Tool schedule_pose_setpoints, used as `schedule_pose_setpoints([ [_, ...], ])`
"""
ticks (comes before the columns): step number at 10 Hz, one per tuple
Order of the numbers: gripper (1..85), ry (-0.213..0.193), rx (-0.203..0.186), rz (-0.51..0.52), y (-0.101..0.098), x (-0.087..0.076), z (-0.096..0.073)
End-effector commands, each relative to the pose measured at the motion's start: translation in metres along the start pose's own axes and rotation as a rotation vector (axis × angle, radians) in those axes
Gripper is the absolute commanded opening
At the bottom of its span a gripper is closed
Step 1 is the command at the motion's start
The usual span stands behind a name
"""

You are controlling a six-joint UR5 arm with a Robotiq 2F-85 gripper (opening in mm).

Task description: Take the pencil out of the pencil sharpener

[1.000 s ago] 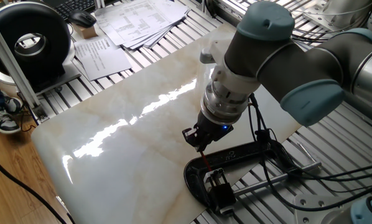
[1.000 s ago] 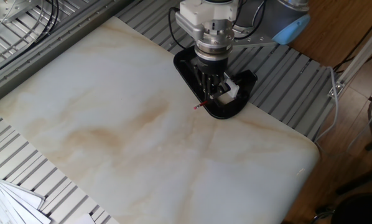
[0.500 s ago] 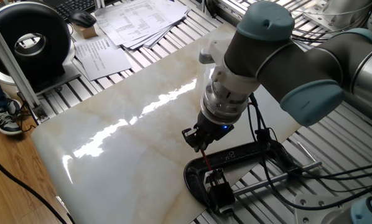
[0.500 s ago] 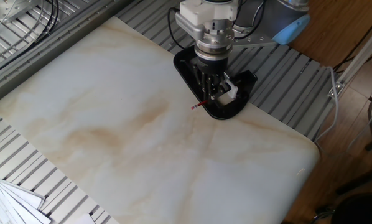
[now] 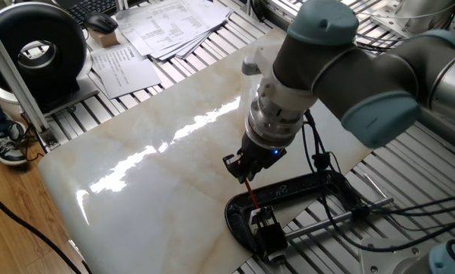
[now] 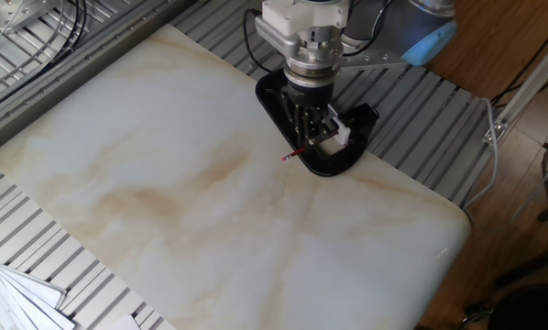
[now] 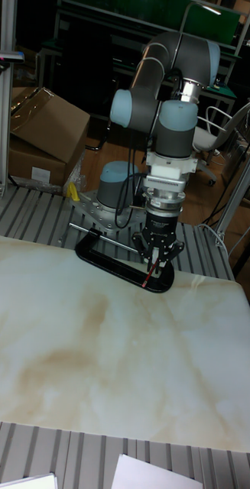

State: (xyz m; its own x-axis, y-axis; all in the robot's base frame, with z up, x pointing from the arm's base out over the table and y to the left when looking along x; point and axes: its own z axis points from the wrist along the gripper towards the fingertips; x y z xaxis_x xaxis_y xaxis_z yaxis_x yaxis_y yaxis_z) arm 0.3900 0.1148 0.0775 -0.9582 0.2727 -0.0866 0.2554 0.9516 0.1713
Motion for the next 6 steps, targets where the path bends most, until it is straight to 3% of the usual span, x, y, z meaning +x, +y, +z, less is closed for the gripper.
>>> schedule_pose_setpoints([
  [1,17.0,0.015,0.029,-0.064,-0.006,-0.016,-0.021],
  [2,1.7,0.015,0.014,-0.089,-0.001,-0.023,-0.024],
  [4,1.7,-0.004,0.041,-0.113,0.0,-0.031,-0.024],
  [6,1.3,-0.024,0.107,-0.123,-0.017,-0.038,-0.025],
])
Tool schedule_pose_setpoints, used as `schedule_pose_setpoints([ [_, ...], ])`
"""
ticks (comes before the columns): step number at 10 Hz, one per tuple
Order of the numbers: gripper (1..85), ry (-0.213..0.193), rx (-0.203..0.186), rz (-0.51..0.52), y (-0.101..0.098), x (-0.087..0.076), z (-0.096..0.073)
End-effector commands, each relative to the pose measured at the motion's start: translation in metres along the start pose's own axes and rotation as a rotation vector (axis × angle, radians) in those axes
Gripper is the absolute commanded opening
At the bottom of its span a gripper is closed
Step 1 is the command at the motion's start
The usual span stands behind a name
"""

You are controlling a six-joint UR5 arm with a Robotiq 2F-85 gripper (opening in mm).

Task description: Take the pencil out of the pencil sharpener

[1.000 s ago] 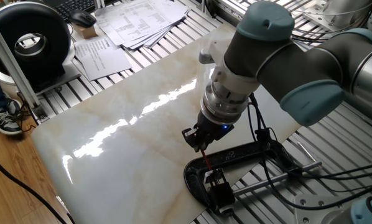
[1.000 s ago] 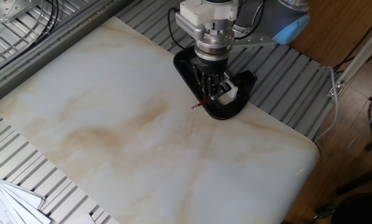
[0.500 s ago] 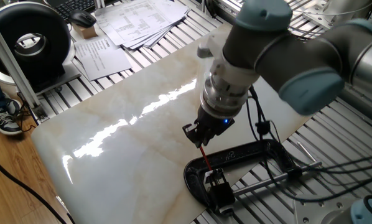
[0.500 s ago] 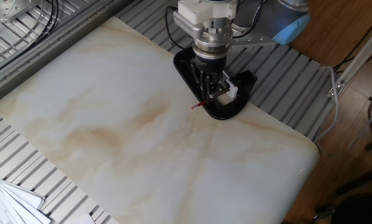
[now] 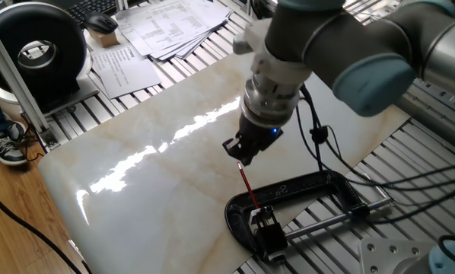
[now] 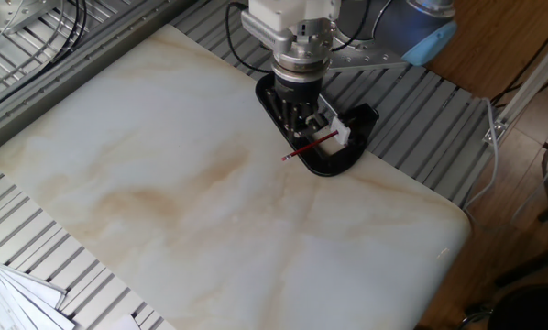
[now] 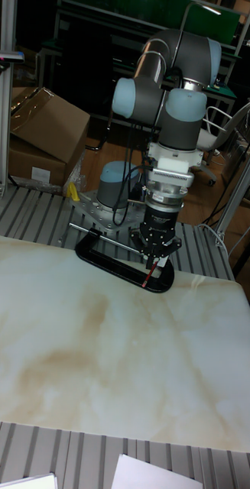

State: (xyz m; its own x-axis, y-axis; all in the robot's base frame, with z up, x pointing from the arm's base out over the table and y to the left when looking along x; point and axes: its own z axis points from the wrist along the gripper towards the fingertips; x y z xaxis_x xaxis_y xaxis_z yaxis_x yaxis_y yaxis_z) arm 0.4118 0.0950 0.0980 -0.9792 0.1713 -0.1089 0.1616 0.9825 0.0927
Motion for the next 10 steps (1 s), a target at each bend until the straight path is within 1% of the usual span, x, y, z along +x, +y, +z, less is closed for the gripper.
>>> schedule_pose_setpoints([
  [1,1.3,-0.032,0.057,-0.036,-0.014,-0.014,-0.003],
  [2,1.3,-0.047,0.056,-0.086,-0.019,-0.026,0.002],
  [4,1.3,-0.03,0.038,-0.186,-0.037,-0.056,0.01],
  [5,1.3,-0.018,0.03,-0.206,-0.038,-0.065,0.013],
  [6,1.3,-0.006,0.034,-0.188,-0.031,-0.056,0.013],
  [7,1.3,-0.024,0.076,-0.164,-0.042,-0.062,0.012],
  [8,1.3,-0.036,0.11,-0.13,-0.051,-0.065,0.011],
  [9,1.3,-0.074,0.129,-0.112,-0.055,-0.075,0.01],
  [10,1.3,-0.116,0.126,-0.121,-0.053,-0.086,0.009],
])
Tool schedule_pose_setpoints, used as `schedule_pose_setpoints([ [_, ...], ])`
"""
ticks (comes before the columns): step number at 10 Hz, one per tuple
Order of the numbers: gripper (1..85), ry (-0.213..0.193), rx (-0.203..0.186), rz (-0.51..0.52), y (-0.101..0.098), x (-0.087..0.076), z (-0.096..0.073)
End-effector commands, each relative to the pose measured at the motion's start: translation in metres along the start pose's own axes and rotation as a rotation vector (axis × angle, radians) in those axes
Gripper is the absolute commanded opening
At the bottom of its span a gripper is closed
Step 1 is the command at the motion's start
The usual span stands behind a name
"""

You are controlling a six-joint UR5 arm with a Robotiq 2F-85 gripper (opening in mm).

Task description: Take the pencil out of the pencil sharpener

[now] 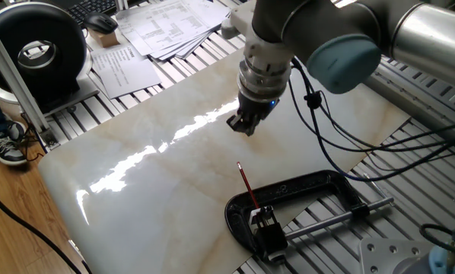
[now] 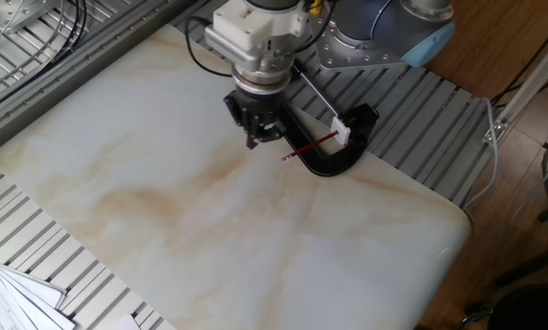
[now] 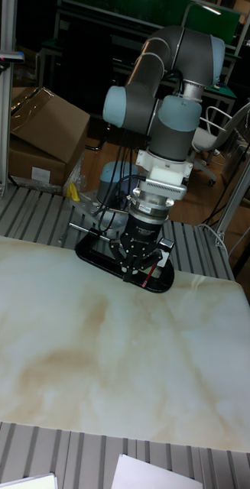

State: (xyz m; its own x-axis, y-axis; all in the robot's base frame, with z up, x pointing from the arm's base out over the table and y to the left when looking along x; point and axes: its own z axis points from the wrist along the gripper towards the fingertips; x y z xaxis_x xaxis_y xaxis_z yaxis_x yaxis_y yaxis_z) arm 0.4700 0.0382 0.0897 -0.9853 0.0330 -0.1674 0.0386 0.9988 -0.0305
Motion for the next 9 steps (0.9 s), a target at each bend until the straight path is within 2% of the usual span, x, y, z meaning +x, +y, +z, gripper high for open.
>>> schedule_pose_setpoints([
  [1,1.3,-0.055,0.019,-0.002,-0.013,-0.024,0.004],
  [2,1.3,-0.047,-0.006,-0.03,-0.02,-0.034,0.015],
  [3,1.3,-0.052,-0.05,-0.067,-0.024,-0.045,0.019],
  [4,1.3,-0.025,-0.074,-0.053,-0.02,-0.044,0.015],
  [5,1.3,-0.004,-0.059,0.004,-0.023,-0.04,0.015],
  [6,1.3,0.0,0.009,0.038,-0.041,-0.039,0.015],
  [7,1.3,-0.008,0.028,0.07,-0.046,-0.04,0.016],
  [8,1.3,0.01,-0.002,0.073,-0.046,-0.035,0.019],
  [9,1.3,0.031,-0.02,0.014,-0.058,-0.032,0.021],
])
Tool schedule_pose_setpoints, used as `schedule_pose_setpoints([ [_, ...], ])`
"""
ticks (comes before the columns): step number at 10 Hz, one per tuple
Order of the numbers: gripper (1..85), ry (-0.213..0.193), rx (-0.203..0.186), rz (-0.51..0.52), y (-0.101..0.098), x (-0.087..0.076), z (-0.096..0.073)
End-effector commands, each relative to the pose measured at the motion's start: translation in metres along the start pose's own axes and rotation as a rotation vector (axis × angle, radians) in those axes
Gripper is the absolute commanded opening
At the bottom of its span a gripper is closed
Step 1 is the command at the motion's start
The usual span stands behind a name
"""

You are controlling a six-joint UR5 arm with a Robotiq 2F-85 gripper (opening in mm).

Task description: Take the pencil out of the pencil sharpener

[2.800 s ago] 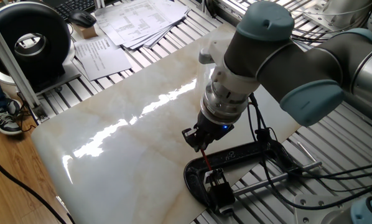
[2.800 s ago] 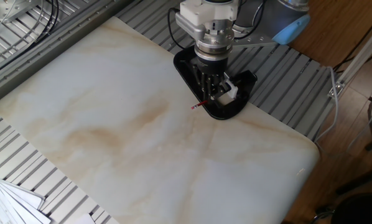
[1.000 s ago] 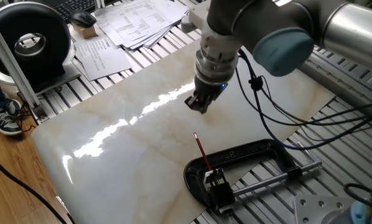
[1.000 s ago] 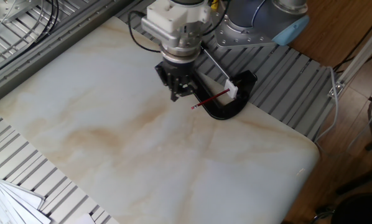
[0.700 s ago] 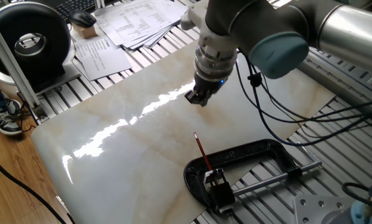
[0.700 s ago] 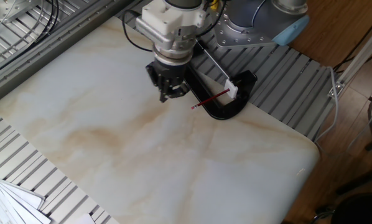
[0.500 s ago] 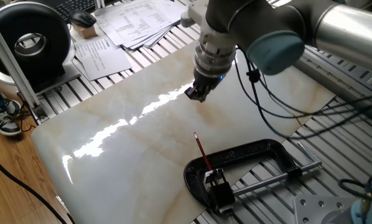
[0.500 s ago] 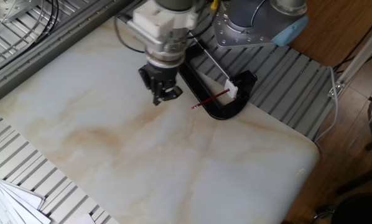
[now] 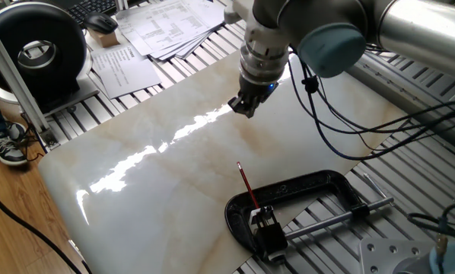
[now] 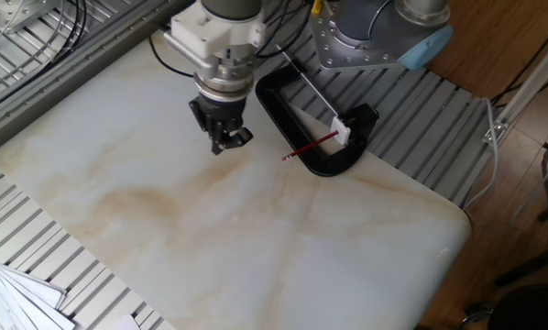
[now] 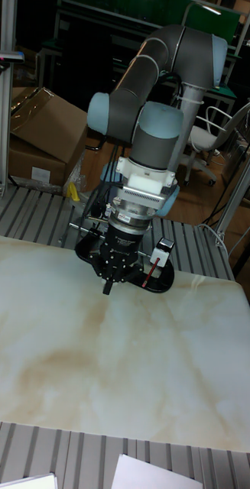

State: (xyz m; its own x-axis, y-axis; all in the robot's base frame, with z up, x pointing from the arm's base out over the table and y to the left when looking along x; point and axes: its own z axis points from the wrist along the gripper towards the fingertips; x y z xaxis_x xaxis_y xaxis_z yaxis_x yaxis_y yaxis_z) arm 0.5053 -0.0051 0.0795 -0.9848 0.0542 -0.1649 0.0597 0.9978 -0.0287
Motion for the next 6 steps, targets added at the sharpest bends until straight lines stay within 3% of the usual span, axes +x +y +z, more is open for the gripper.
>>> schedule_pose_setpoints([
  [1,1.3,0.057,-0.051,-0.038,-0.023,0.002,0.002],
  [4,1.3,0.083,-0.093,-0.032,-0.019,0.01,0.008],
  [6,1.3,0.074,-0.075,-0.055,-0.023,0.012,0.01],
])
